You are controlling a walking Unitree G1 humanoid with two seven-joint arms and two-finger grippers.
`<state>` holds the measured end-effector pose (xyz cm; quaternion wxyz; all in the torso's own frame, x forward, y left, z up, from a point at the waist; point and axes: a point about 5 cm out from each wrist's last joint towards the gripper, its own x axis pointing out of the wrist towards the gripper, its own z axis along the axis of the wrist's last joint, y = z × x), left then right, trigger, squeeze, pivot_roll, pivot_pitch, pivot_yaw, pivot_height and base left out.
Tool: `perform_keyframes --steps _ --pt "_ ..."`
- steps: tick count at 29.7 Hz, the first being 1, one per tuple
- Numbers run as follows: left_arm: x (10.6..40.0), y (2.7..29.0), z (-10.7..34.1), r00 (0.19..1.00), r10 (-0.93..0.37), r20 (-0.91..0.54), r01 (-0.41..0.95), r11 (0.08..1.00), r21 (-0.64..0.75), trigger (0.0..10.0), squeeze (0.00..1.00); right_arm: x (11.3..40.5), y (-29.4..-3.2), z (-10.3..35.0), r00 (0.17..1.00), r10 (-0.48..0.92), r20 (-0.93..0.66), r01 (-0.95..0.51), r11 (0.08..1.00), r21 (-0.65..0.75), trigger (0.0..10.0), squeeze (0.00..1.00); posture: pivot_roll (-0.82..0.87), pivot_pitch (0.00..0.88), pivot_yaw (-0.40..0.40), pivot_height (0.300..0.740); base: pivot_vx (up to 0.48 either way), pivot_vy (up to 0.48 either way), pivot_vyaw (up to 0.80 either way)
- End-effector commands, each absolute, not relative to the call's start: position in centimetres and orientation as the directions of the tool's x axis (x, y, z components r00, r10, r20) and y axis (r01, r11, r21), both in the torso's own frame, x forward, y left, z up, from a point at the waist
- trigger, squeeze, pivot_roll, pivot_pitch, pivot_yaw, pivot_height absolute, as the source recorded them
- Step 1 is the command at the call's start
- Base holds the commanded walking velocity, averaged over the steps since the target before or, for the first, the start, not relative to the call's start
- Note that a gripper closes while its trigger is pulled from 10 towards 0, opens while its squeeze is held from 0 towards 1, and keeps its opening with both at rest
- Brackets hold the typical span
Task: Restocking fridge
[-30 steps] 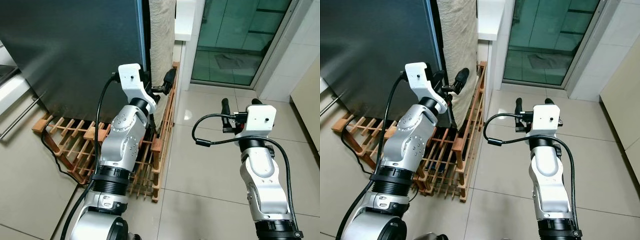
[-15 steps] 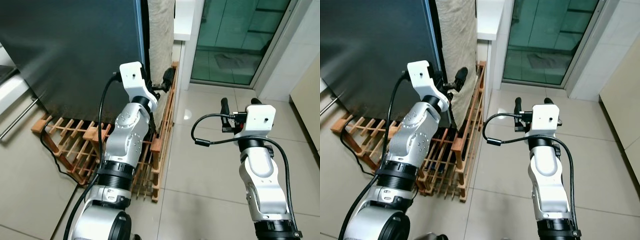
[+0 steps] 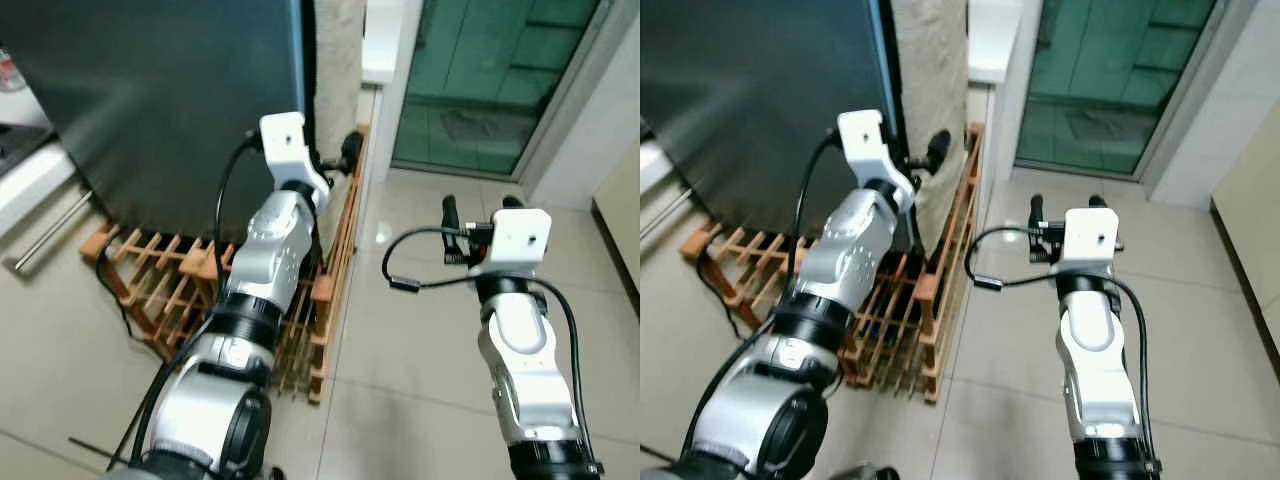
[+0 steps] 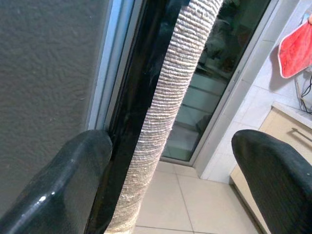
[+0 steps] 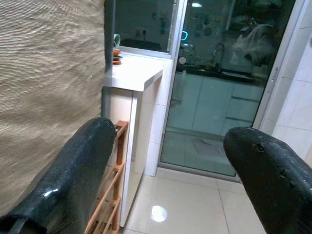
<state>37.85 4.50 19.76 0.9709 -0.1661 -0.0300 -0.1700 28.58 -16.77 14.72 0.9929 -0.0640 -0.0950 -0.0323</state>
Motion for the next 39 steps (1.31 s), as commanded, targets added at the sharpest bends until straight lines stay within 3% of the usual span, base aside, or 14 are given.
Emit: perform_keyframes --steps 1,5,6,11,17,25,27,32,33,34,39 --pt "37.6 1.3 21.3 0.898 -0.418 0.136 0.437 0.820 -0.369 10.0 0.00 28.8 -16.8 15.0 0.977 -0.059 0.204 0.085 0.989 -0.121 10.0 0.00 -0.20 0.000 0.056 0.740 0.000 0.000 0.00" --pt "36.8 0.0 21.0 0.847 -0.511 0.147 0.517 0.726 -0.454 10.0 0.00 28.8 -16.8 15.1 0.977 -0.061 0.205 0.087 0.989 -0.120 10.0 0.00 -0.20 0.000 0.054 0.740 0.000 0.000 0.00" --pt "36.2 -0.8 21.2 0.798 -0.574 0.186 0.582 0.653 -0.485 10.0 0.00 28.8 -16.8 15.1 0.977 -0.061 0.204 0.087 0.989 -0.119 10.0 0.00 -0.20 0.000 0.050 0.740 0.000 0.000 0.00" --pt "35.4 -1.6 21.7 0.723 -0.646 0.245 0.667 0.560 -0.492 10.0 0.00 28.8 -16.7 15.0 0.978 -0.059 0.199 0.083 0.990 -0.117 10.0 0.00 -0.19 0.000 0.043 0.740 0.000 0.000 0.00" --pt "32.9 -3.5 22.7 0.534 -0.772 0.344 0.798 0.326 -0.506 10.0 0.00 29.0 -16.7 15.0 0.979 -0.057 0.198 0.080 0.990 -0.115 10.0 0.00 -0.18 0.000 0.042 0.740 0.000 0.000 0.00" --pt "32.6 -3.1 22.9 0.508 -0.783 0.358 0.807 0.287 -0.516 10.0 0.00 29.2 -16.8 15.0 0.978 -0.063 0.199 0.087 0.990 -0.112 10.0 0.00 -0.17 0.000 0.043 0.740 0.000 0.000 0.00" --pt "32.7 -2.4 22.6 0.533 -0.776 0.339 0.798 0.327 -0.507 10.0 0.00 29.2 -16.8 15.0 0.978 -0.063 0.199 0.087 0.990 -0.112 10.0 0.00 -0.17 0.000 0.044 0.740 0.000 0.000 0.00" --pt "34.0 1.2 21.4 0.706 -0.658 0.262 0.697 0.579 -0.423 10.0 0.00 29.4 -16.6 15.3 0.975 -0.062 0.212 0.086 0.991 -0.105 10.0 0.00 -0.17 0.000 0.049 0.740 0.000 0.000 0.00" --pt "34.5 3.8 21.0 0.795 -0.554 0.247 0.605 0.705 -0.369 10.0 0.00 29.4 -16.6 15.6 0.972 -0.067 0.224 0.090 0.992 -0.094 10.0 0.00 -0.16 0.000 0.047 0.740 0.000 0.000 0.00" --pt "34.6 5.0 20.9 0.836 -0.493 0.241 0.549 0.765 -0.338 10.0 0.00 29.4 -16.6 15.6 0.971 -0.067 0.228 0.089 0.992 -0.089 10.0 0.00 -0.16 0.000 0.047 0.740 0.000 0.000 0.00" --pt "34.4 10.5 20.3 0.944 -0.238 0.229 0.293 0.924 -0.247 10.0 0.00 29.0 -17.3 15.9 0.955 -0.125 0.268 0.134 0.991 -0.016 10.0 0.00 -0.13 0.000 0.038 0.740 0.000 0.000 0.00"
